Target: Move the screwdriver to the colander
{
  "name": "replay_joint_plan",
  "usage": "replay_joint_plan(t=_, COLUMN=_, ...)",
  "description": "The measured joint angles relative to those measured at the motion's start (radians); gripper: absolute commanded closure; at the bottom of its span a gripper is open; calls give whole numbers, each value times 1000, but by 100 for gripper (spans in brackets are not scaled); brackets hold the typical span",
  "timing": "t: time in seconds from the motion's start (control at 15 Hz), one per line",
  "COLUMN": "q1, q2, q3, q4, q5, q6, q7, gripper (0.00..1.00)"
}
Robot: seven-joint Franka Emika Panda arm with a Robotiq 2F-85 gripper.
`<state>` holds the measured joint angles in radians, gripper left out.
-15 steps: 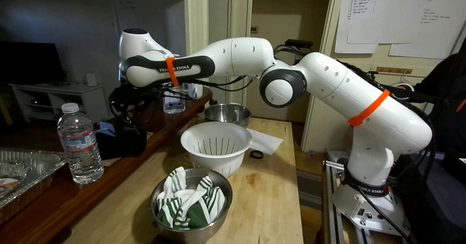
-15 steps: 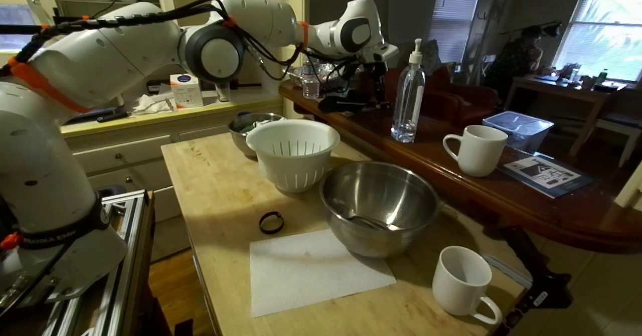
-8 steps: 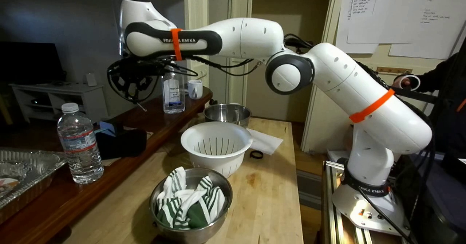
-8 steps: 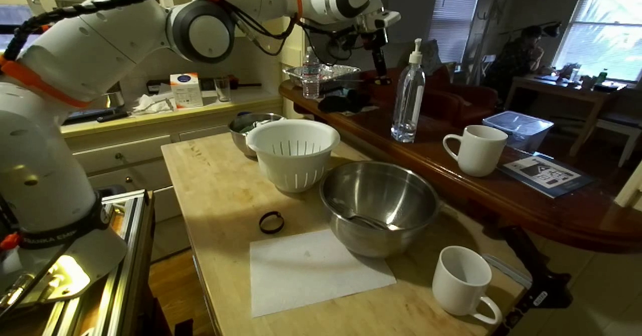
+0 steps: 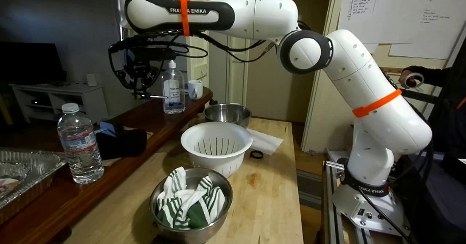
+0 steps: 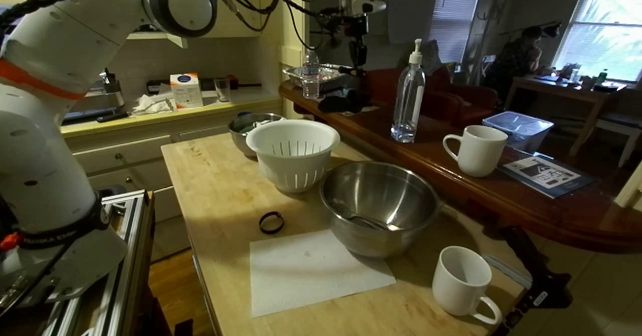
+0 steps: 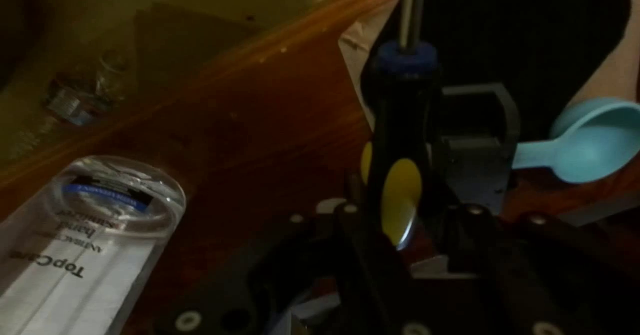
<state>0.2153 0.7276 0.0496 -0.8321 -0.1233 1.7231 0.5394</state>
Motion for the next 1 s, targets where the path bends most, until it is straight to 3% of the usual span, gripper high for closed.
replay_joint_plan(t=0.27, q1=-2, q2=-109, q3=8, q4=-182, q5=17, q6=-123, q7=5, gripper=92)
replay_joint_plan(t=0.53, q1=-3, q2=-192, q3=11, q4=-378, q5=70, q6=-140, q7=44, gripper=92)
replay_joint_plan(t=0.6, q1=-4, q2=-213, q3=11, q4=-426, q5=86, q6=-125, q7=66, gripper=67)
replay_joint_plan(t=0.87, q1=-18, q2=-283, q3=11, q4=-558, q5=143, q6=-3, q7=116, gripper=67)
replay_joint_plan(t=0.93, q1=-20, q2=-291, q3=11, q4=-568, q5=146, q6=0, q7=118, gripper=92)
replay_joint_plan(t=1.0, q1=-21, q2=-295, q3=11, q4=-571, q5=146, q6=0, q7=119, gripper=92)
